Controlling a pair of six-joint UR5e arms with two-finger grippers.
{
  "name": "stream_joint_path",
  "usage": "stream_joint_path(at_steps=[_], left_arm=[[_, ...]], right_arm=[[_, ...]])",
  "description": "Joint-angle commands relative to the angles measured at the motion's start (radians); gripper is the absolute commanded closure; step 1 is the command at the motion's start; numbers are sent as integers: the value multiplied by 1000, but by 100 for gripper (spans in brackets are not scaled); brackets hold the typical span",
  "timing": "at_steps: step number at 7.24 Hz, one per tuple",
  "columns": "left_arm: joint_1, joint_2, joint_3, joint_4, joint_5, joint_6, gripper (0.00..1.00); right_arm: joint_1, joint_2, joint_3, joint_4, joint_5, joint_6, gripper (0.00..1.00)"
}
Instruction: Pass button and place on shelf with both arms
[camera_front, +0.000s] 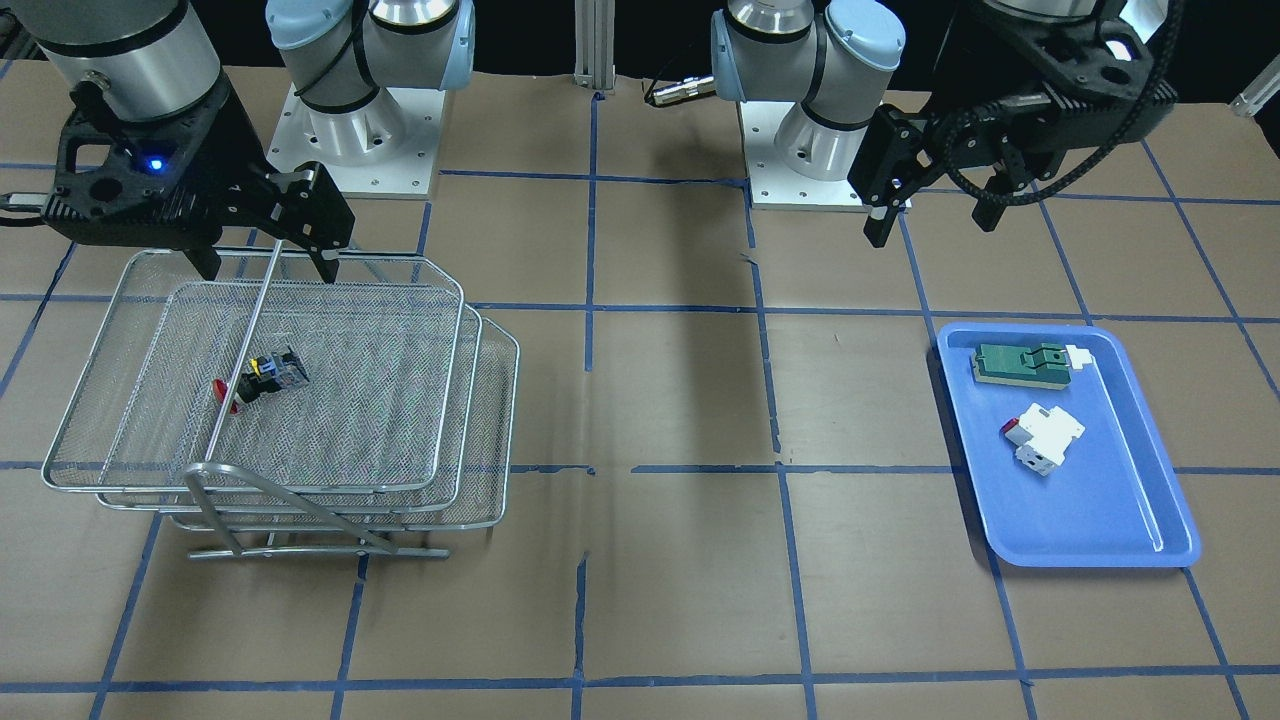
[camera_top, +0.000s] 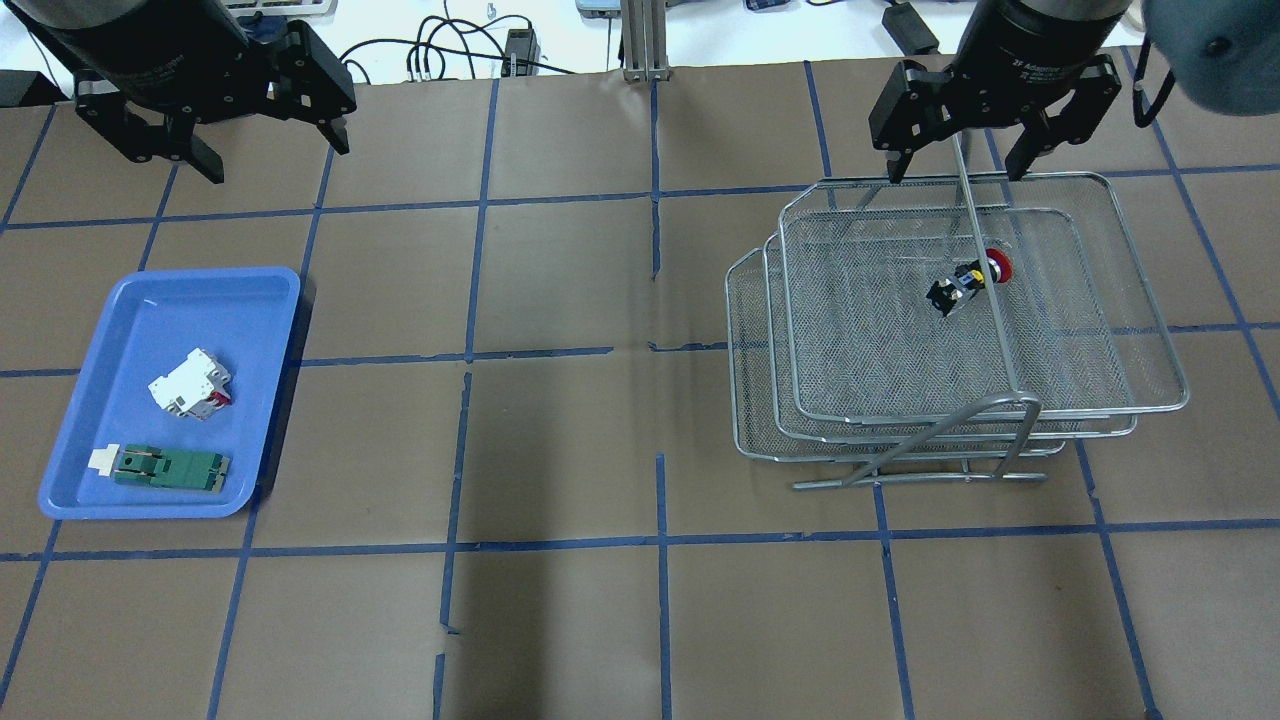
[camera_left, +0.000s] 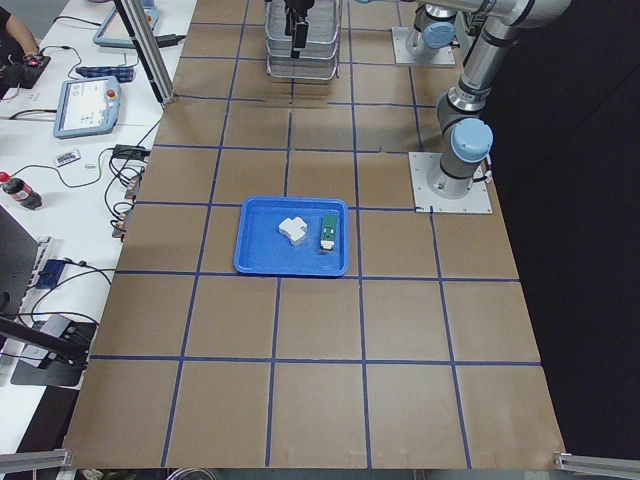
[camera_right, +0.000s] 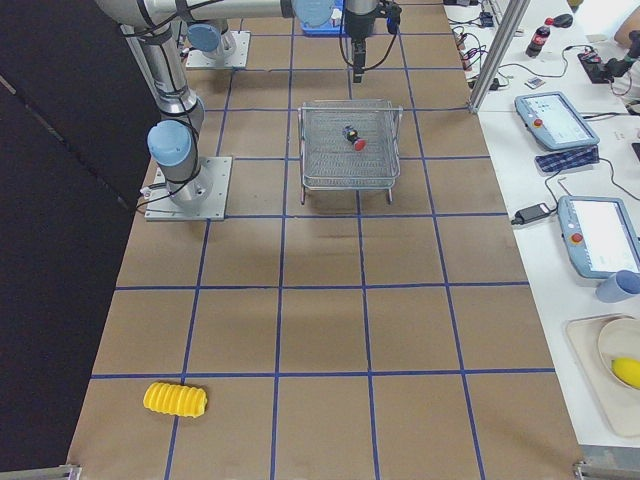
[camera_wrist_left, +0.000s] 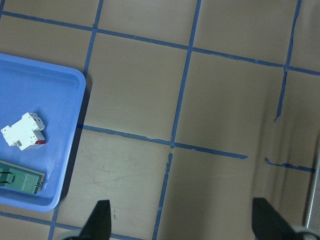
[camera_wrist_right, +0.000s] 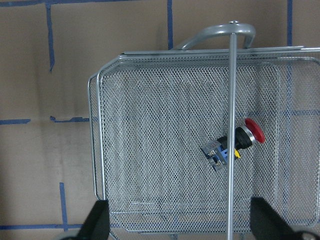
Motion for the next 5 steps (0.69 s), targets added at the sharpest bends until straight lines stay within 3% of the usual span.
stream_joint_path(at_steps=[1, 5], left_arm=[[1, -3, 24, -1, 0, 4, 0], [-7, -8, 6, -32, -3, 9, 0]], right_arm=[[-2, -2, 1, 7, 37, -12, 0], [-2, -5, 2, 2, 34, -11, 0]])
